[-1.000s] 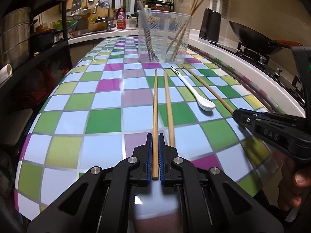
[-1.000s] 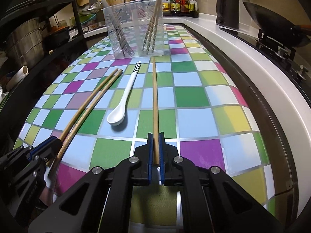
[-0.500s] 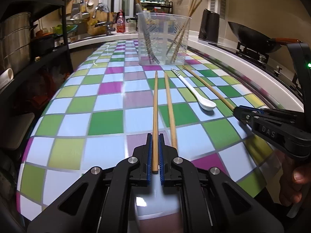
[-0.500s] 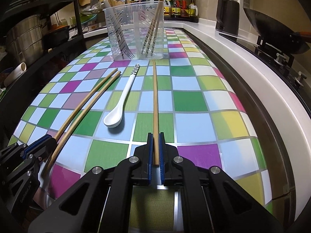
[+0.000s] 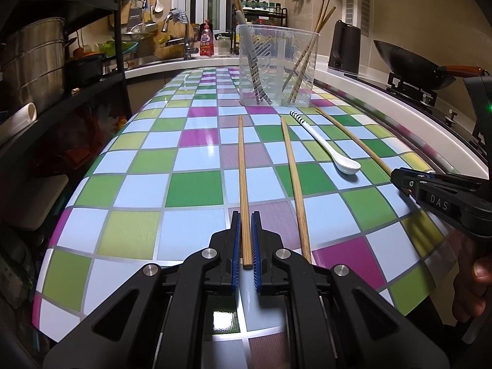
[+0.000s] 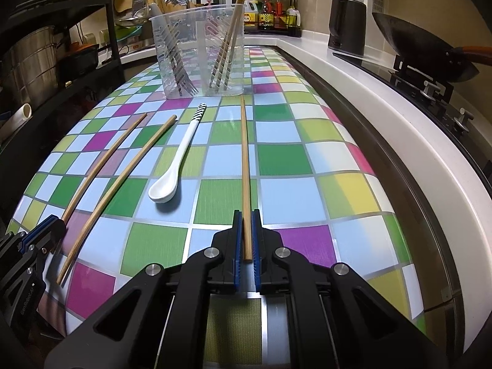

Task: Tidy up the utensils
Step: 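Close the left tool on a bamboo chopstick while the right tool grasps another chopstick, then lift the chopstick in the left tool toward the clear container while the right tool carries its chopstick, then open both tools over the container to drop their chopsticks inside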

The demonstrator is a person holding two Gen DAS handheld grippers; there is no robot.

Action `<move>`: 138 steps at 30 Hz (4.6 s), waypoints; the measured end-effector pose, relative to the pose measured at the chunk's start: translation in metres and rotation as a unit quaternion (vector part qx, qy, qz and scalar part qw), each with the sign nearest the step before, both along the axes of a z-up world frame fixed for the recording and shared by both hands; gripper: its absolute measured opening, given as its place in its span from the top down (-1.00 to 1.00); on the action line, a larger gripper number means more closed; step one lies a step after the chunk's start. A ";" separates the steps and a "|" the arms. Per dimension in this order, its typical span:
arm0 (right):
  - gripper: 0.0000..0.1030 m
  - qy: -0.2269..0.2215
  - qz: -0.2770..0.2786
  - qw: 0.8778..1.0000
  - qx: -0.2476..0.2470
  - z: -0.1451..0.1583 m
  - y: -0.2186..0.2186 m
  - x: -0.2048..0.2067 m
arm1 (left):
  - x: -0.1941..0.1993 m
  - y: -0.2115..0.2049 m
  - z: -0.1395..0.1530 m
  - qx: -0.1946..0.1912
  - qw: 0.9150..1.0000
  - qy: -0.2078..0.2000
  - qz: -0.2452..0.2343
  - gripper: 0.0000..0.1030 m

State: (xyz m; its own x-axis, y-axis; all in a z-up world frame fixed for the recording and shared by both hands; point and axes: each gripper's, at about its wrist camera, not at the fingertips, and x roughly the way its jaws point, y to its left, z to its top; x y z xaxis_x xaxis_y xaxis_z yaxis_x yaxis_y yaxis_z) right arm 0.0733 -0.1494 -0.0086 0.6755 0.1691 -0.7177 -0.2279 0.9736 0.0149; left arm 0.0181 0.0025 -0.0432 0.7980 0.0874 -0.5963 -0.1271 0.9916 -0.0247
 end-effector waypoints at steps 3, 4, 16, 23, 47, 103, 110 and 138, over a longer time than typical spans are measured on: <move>0.87 -0.006 0.002 1.000 -0.005 0.000 0.002 -0.003 | 0.003 -0.001 0.000 0.001 1.000 0.004 0.003 0.86; 0.87 -0.008 0.003 1.000 -0.007 0.000 0.002 -0.003 | 0.004 -0.002 0.001 0.002 1.000 0.006 0.005 0.86; 0.88 -0.020 0.007 1.000 -0.017 -0.001 0.005 -0.006 | 0.018 -0.007 0.003 0.012 0.999 0.027 0.027 0.88; 0.87 -0.012 0.004 1.000 -0.007 0.000 0.003 -0.004 | 0.004 -0.001 0.002 -0.003 1.000 0.011 0.019 0.82; 0.89 -0.071 0.024 0.997 -0.010 0.025 0.007 -0.014 | -0.001 -0.006 0.015 0.018 0.999 -0.025 0.011 0.88; 0.89 -0.188 0.006 0.971 0.145 0.268 -0.016 0.054 | 0.096 0.051 0.240 -0.076 0.986 -0.128 -0.081 0.88; 0.89 -0.245 0.004 0.958 0.147 0.323 0.005 0.097 | 0.150 0.050 0.310 -0.073 0.976 -0.183 -0.096 0.88; 0.55 -0.172 0.042 0.980 0.092 0.220 0.055 0.173 | 0.232 0.041 0.236 -0.045 0.988 -0.138 -0.060 0.49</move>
State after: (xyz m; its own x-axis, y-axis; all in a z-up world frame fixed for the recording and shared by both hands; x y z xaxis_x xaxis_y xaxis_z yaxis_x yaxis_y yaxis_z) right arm 0.2468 -0.0941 0.2109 0.8498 0.3404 -0.4024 -0.3301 0.9389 0.0973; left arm 0.2496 0.0433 0.1926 0.9329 -0.0604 -0.3552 0.0144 0.9913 -0.1306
